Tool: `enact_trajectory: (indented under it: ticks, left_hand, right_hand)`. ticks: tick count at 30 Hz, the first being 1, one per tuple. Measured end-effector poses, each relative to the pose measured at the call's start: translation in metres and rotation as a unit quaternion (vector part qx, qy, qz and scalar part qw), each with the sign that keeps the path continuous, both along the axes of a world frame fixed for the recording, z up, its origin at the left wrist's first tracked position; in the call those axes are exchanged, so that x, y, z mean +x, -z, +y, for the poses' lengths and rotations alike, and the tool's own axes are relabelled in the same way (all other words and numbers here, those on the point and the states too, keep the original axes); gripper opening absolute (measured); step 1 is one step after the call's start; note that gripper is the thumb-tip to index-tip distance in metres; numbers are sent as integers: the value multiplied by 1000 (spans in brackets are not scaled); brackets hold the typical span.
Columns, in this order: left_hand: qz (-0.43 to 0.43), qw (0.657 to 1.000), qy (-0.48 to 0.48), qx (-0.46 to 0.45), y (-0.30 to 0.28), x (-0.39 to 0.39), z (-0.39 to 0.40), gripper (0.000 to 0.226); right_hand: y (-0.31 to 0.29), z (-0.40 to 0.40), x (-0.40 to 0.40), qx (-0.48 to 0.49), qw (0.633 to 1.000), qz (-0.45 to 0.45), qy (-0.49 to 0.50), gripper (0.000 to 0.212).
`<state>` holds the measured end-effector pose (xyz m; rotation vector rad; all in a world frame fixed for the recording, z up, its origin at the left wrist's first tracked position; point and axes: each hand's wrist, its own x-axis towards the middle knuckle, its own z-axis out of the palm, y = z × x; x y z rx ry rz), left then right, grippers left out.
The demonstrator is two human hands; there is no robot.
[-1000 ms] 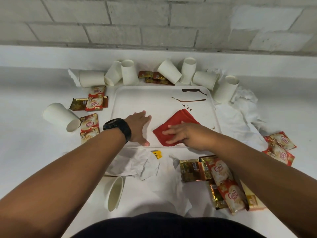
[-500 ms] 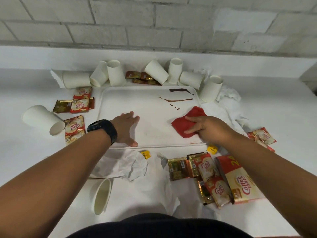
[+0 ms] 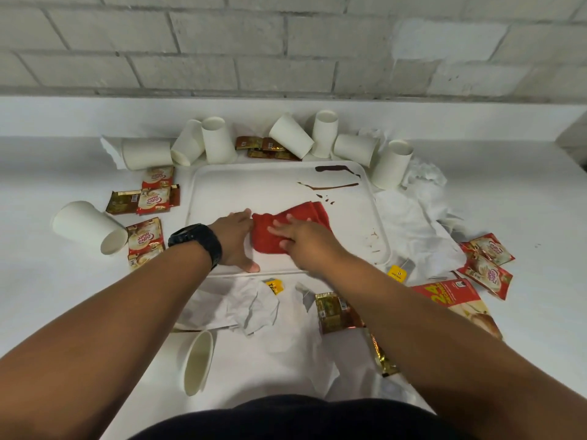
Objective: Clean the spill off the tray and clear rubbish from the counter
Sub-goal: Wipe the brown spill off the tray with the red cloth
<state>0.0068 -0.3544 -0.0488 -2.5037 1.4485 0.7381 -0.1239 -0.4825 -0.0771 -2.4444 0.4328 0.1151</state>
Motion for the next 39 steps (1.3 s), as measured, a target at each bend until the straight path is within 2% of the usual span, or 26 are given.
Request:
enact_trajectory:
  ticks: [1, 5, 7, 10, 12, 14, 19, 22, 26, 29, 33, 37, 39]
  left_hand:
    - [1, 1000, 1, -1, 0, -1, 0, 109]
    - [3, 1000, 5, 13, 0, 0, 2, 112]
    - [6, 1000, 0, 16, 1, 2, 2, 111]
    - [7, 1000, 0, 16, 2, 3, 3, 110]
    - [3, 1000, 4, 17, 1, 2, 2, 110]
    - [0, 1000, 4, 18, 0, 1, 1, 110]
    - [18, 1000, -6, 7, -1, 0, 3, 111]
    - [20, 1000, -3, 13, 0, 0, 3, 110]
    - [25, 1000, -6, 13, 1, 3, 2, 111]
    - [25, 1000, -7, 17, 1, 4, 3, 112]
    - [25, 999, -2, 19, 1, 3, 4, 111]
    - [28, 1000, -4, 14, 2, 4, 5, 112]
    - [29, 1000, -6, 11, 4, 5, 4, 113]
  right_hand:
    - [6, 2, -2, -16, 999, 3, -43, 43]
    - [5, -33, -30, 33, 989, 13, -141, 41]
    - [3, -62, -43, 35, 994, 26, -104, 42]
    - [2, -86, -44, 35, 998, 12, 49, 41]
    - [-1, -75, -30, -20, 995, 9, 95, 41]
    - [-4, -51, -13, -69, 994, 20, 84, 43]
    - [2, -5, -13, -46, 998, 19, -35, 45]
    - [3, -19, -36, -39, 998, 34, -34, 44]
    - [0, -52, -39, -89, 990, 62, 92, 44]
    - [3, -56, -18, -91, 978, 54, 179, 36]
    - [-4, -55, 2, -108, 964, -44, 240, 20]
    - [-21, -70, -3, -98, 905, -142, 389, 30]
    - [-23, -74, -1, -120, 893, -168, 401, 30]
